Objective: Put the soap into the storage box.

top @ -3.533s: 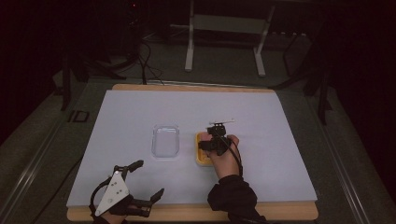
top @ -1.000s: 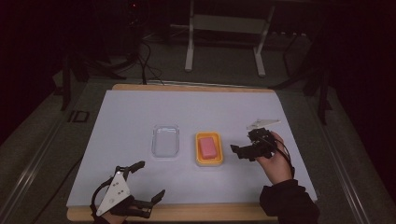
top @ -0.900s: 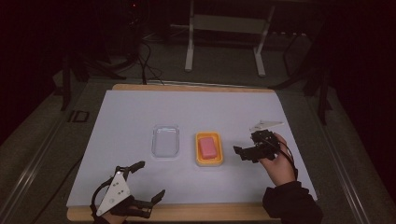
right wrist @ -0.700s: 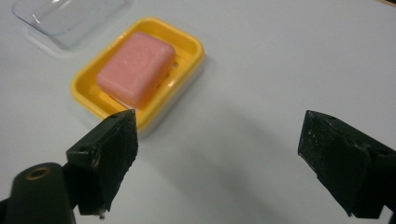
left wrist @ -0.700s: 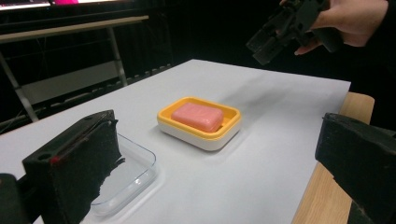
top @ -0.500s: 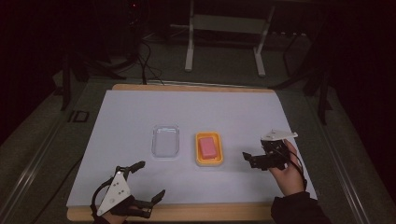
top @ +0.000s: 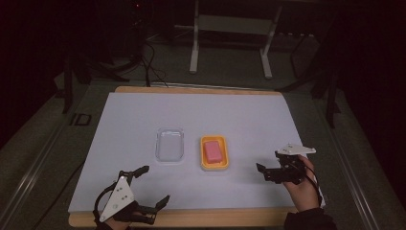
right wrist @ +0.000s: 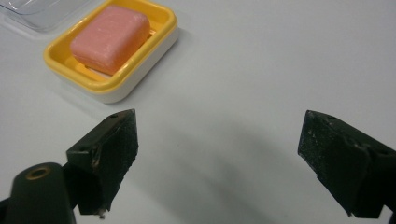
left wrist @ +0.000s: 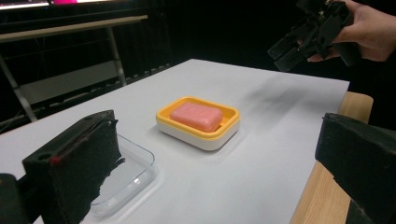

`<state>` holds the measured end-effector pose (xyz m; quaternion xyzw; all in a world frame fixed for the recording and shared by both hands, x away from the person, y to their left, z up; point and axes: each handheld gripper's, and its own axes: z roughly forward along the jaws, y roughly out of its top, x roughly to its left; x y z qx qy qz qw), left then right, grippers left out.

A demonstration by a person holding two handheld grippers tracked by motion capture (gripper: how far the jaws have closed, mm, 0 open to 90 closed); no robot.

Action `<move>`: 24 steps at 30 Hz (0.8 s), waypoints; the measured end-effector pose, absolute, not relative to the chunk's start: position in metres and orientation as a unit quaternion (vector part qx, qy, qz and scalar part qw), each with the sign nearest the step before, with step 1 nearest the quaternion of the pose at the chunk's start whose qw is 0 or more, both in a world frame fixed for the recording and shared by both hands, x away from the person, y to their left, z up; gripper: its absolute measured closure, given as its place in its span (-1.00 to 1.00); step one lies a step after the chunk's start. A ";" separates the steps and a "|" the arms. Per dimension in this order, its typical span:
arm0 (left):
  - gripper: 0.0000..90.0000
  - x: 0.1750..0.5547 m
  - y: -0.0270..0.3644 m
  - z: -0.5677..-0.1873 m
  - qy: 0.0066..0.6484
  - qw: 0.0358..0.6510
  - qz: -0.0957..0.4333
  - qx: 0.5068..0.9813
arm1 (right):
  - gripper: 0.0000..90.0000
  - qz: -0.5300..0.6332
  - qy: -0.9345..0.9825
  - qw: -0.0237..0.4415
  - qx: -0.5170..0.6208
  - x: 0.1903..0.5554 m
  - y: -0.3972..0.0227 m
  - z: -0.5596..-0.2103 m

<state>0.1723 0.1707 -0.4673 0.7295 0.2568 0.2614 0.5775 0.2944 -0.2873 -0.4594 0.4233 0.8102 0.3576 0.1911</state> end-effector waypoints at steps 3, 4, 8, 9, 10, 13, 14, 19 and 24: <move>-0.99 0.172 0.171 -0.467 0.256 0.577 0.261 0.730 | -0.73 0.358 0.808 0.196 0.425 0.291 -0.292 -0.461; -0.99 0.172 0.171 -0.467 0.256 0.577 0.261 0.730 | -0.73 0.359 0.807 0.197 0.426 0.290 -0.293 -0.461; -0.99 0.172 0.171 -0.467 0.256 0.577 0.261 0.731 | -0.73 0.359 0.805 0.204 0.426 0.285 -0.299 -0.464; -0.99 0.172 0.171 -0.467 0.256 0.577 0.261 0.730 | -0.73 0.361 0.803 0.204 0.428 0.284 -0.300 -0.465; -0.99 0.172 0.171 -0.467 0.256 0.577 0.261 0.730 | -0.73 0.360 0.803 0.204 0.428 0.283 -0.302 -0.465; -0.99 0.172 0.170 -0.467 0.256 0.577 0.260 0.731 | -0.73 0.364 0.803 0.201 0.426 0.282 -0.305 -0.467; -0.99 0.172 0.170 -0.467 0.256 0.577 0.260 0.731 | -0.73 0.365 0.804 0.195 0.427 0.281 -0.306 -0.467; -0.99 0.172 0.170 -0.467 0.256 0.577 0.260 0.731 | -0.73 0.358 0.811 0.193 0.422 0.275 -0.307 -0.473; -0.99 0.172 0.170 -0.467 0.255 0.577 0.259 0.732 | -0.73 0.364 0.802 0.199 0.430 0.271 -0.313 -0.477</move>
